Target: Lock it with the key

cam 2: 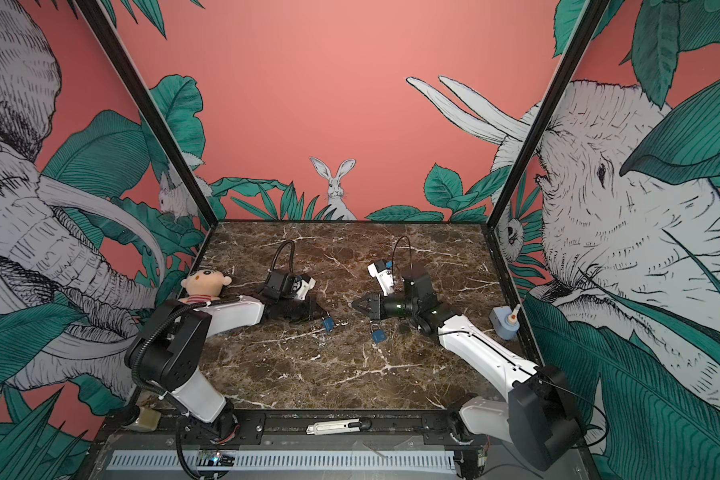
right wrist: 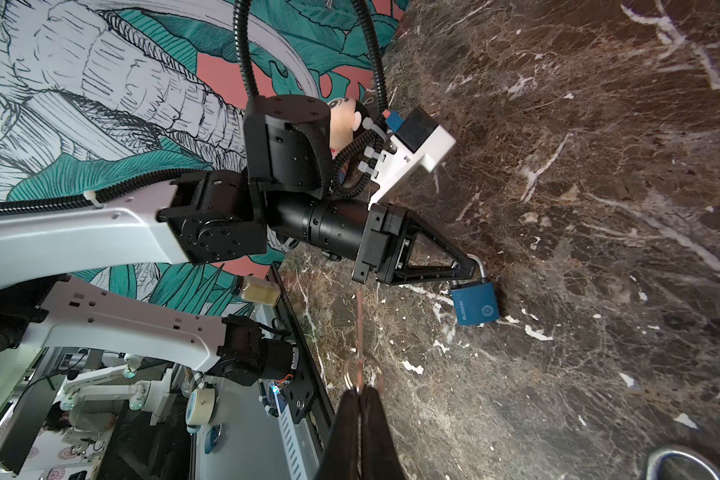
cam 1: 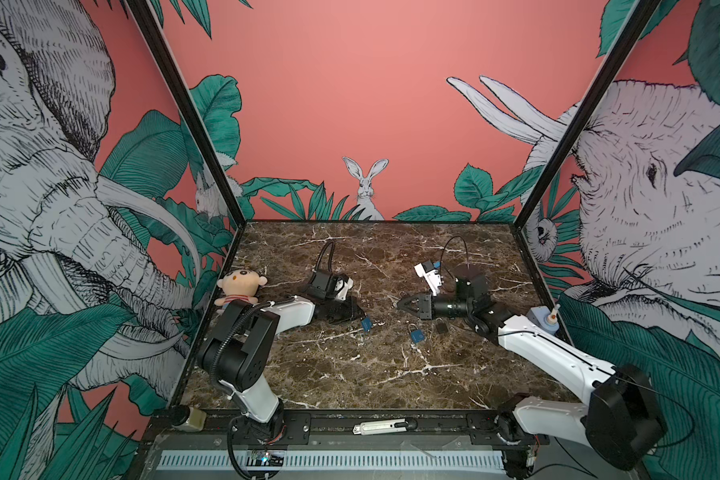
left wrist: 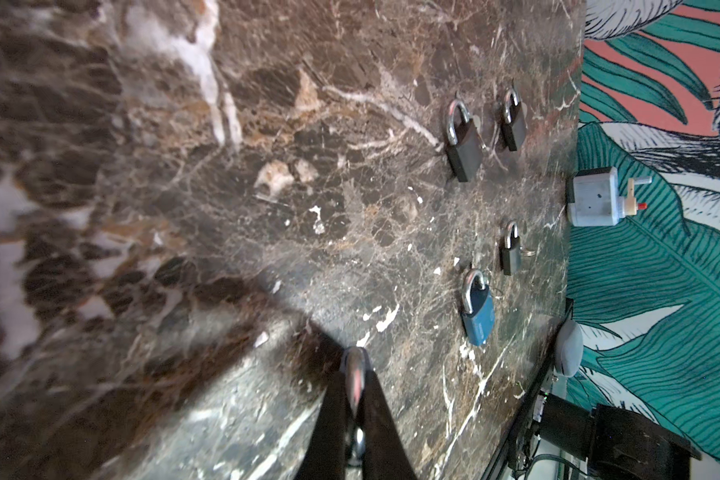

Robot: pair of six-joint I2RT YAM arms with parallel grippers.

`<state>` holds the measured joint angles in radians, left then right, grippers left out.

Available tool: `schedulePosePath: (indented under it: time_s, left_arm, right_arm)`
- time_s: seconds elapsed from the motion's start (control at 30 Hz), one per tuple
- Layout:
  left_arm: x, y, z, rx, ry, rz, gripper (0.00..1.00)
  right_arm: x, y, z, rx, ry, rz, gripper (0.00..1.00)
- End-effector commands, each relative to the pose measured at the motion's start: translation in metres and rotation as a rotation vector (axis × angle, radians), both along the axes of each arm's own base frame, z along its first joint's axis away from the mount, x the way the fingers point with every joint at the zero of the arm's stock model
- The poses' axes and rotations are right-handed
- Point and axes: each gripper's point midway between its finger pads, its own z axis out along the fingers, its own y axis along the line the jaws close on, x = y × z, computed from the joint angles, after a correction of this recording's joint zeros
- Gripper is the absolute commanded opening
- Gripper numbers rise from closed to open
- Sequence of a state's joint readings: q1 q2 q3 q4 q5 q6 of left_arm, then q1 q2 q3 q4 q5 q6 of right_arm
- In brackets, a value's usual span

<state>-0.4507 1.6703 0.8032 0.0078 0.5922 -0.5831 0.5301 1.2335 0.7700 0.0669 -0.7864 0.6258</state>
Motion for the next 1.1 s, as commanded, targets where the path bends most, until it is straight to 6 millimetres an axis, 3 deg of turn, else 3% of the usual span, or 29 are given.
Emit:
schedulePosePath:
  time_s: [0.0,0.07,0.2,0.67,0.93,1.07]
  left_arm:
    - [0.013,-0.007,0.01,-0.03,-0.038,0.011,0.04]
    - [0.014,-0.006,0.01,-0.027,-0.04,0.016,0.17]
    - [0.014,-0.001,0.01,-0.002,-0.051,0.027,0.29]
    - [0.016,0.023,0.025,0.053,-0.092,0.084,0.34]
    - [0.016,0.061,0.058,0.052,-0.162,0.182,0.35]
    - [0.011,0.07,0.073,0.058,-0.2,0.201,0.35]
  right_arm:
    - [0.004,0.004,0.006,-0.002,-0.039,-0.002,0.0]
    - [0.003,0.006,0.002,-0.017,-0.036,-0.001,0.0]
    - [0.002,0.013,-0.003,-0.033,-0.032,0.011,0.0]
    - [-0.002,0.031,-0.021,-0.131,-0.047,0.018,0.0]
    - [0.005,0.036,-0.058,-0.242,-0.048,-0.032,0.0]
    - [0.009,0.044,-0.079,-0.28,-0.041,-0.041,0.0]
